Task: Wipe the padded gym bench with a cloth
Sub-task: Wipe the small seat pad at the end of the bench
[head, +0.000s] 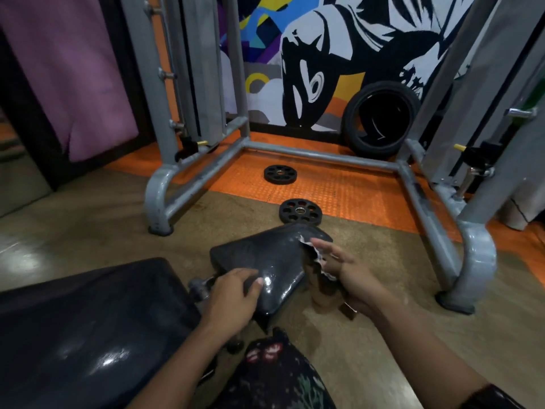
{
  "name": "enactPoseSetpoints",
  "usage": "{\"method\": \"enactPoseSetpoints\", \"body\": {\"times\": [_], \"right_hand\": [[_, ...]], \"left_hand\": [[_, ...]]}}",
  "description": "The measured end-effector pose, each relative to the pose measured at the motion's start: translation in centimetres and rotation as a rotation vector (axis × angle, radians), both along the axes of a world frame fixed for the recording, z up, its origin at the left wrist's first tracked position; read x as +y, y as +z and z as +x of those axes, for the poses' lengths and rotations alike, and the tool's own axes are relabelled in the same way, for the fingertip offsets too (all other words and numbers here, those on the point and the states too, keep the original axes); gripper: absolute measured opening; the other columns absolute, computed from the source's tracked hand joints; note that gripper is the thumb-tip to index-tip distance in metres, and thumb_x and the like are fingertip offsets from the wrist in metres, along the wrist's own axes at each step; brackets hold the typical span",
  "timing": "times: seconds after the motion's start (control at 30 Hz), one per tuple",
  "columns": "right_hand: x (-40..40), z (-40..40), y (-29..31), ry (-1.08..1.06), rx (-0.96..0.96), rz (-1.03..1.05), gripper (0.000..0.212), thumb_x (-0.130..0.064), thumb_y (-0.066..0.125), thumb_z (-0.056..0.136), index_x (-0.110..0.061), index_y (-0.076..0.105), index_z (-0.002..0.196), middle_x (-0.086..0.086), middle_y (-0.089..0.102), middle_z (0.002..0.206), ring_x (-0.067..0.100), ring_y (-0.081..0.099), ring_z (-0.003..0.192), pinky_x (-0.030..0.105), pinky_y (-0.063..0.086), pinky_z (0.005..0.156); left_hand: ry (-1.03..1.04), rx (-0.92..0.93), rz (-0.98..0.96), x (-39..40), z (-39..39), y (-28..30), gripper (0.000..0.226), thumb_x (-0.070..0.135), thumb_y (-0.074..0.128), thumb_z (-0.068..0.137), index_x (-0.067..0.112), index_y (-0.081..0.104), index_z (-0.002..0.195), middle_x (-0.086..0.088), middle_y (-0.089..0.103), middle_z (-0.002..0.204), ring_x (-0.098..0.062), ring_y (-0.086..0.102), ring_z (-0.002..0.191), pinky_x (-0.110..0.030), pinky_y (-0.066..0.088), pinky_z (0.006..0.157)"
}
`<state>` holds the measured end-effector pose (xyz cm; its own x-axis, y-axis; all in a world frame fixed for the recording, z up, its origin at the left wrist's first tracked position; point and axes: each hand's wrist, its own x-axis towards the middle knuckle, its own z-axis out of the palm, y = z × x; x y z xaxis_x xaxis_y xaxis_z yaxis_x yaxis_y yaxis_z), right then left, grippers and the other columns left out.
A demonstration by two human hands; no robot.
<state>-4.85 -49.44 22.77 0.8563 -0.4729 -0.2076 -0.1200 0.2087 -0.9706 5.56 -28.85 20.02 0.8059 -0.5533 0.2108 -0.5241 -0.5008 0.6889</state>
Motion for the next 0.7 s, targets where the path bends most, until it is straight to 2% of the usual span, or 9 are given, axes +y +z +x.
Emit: {"method": "enactPoseSetpoints", "body": {"times": [0.1, 0.17, 0.23, 0.3, 0.37, 0.47, 0.53, 0.6, 0.7], "right_hand": [[6.2, 0.7, 3.0, 0.101, -0.082, 0.031, 0.046, 0.008, 0.045, 0.091, -0.022, 0.061, 0.122, 0.004, 0.07, 0.114, 0.013, 0.068, 0.095, 0.025, 0.053, 0.075], [10.0, 1.1, 4.5, 0.173, -0.131, 0.11, 0.047, 0.01, 0.044, 0.091, -0.016, 0.057, 0.127, 0.007, 0.069, 0.116, 0.016, 0.069, 0.093, 0.025, 0.055, 0.07], [13.5, 1.2, 5.9, 0.251, -0.185, 0.236, 0.05, 0.008, 0.041, 0.093, -0.016, 0.051, 0.135, 0.009, 0.068, 0.119, 0.022, 0.066, 0.097, 0.027, 0.056, 0.071], [16.6, 0.5, 7.3, 0.39, -0.24, 0.359, 0.052, -0.001, 0.038, 0.096, -0.028, 0.043, 0.14, 0.01, 0.066, 0.123, 0.024, 0.063, 0.099, 0.026, 0.055, 0.073], [19.0, -0.3, 8.5, 0.555, -0.288, 0.393, 0.051, -0.008, 0.035, 0.097, -0.038, 0.039, 0.138, 0.008, 0.062, 0.13, 0.021, 0.061, 0.096, 0.027, 0.049, 0.075], [21.8, -0.4, 9.0, 0.608, -0.301, 0.267, 0.052, -0.001, 0.039, 0.096, -0.033, 0.043, 0.137, 0.006, 0.061, 0.132, 0.017, 0.062, 0.114, 0.031, 0.048, 0.091], [23.3, 0.3, 8.8, 0.509, -0.275, 0.066, 0.051, 0.004, 0.047, 0.093, -0.023, 0.045, 0.137, 0.007, 0.06, 0.131, 0.017, 0.061, 0.116, 0.027, 0.051, 0.091], [25.3, 0.8, 8.4, 0.486, -0.229, -0.062, 0.056, 0.003, 0.056, 0.09, -0.019, 0.041, 0.139, 0.004, 0.057, 0.131, 0.014, 0.059, 0.113, 0.019, 0.051, 0.085], [27.5, 1.1, 7.3, 0.62, -0.117, 0.04, 0.049, 0.001, 0.058, 0.089, -0.014, 0.048, 0.135, 0.005, 0.064, 0.121, 0.018, 0.063, 0.105, 0.024, 0.05, 0.084]], "left_hand": [[-0.055, 0.065, -0.106, 1.9, -3.5, 3.0, 0.05, 0.058, 0.051, 0.087, 0.027, 0.061, 0.124, 0.012, 0.064, 0.115, -0.006, 0.06, 0.101, -0.028, 0.049, 0.09], [-0.1, 0.088, -0.194, 3.5, -5.3, 4.7, 0.05, 0.065, 0.053, 0.082, 0.035, 0.058, 0.122, 0.016, 0.065, 0.112, 0.003, 0.059, 0.103, -0.029, 0.051, 0.088], [-0.061, 0.111, -0.292, 5.9, -6.9, 6.6, 0.048, 0.056, 0.064, 0.079, 0.038, 0.055, 0.122, 0.018, 0.066, 0.109, 0.007, 0.059, 0.101, -0.021, 0.05, 0.086], [0.003, 0.165, -0.403, 8.9, -7.9, 7.9, 0.048, 0.046, 0.073, 0.077, 0.038, 0.056, 0.121, 0.02, 0.068, 0.106, 0.009, 0.06, 0.099, -0.014, 0.049, 0.083], [0.103, 0.186, -0.481, 12.0, -8.5, 8.7, 0.036, 0.038, 0.074, 0.079, 0.035, 0.061, 0.112, 0.019, 0.071, 0.1, 0.004, 0.064, 0.095, -0.016, 0.051, 0.079], [0.258, 0.235, -0.608, 16.4, -8.7, 9.0, 0.016, 0.019, 0.067, 0.087, 0.032, 0.068, 0.097, 0.017, 0.073, 0.094, -0.002, 0.067, 0.093, -0.02, 0.05, 0.079], [0.293, 0.288, -0.68, 18.7, -9.0, 9.3, 0.017, 0.015, 0.065, 0.088, 0.03, 0.071, 0.094, 0.011, 0.074, 0.098, -0.011, 0.069, 0.097, -0.03, 0.051, 0.087], [0.313, 0.349, -0.744, 21.1, -10.1, 9.5, 0.016, 0.013, 0.064, 0.088, 0.025, 0.072, 0.095, 0.003, 0.075, 0.098, -0.021, 0.069, 0.098, -0.038, 0.053, 0.088], [0.31, 0.379, -0.73, 23.8, -11.6, 9.2, 0.022, 0.008, 0.059, 0.09, 0.02, 0.067, 0.106, -0.001, 0.073, 0.104, -0.021, 0.068, 0.1, -0.035, 0.054, 0.087]]}}
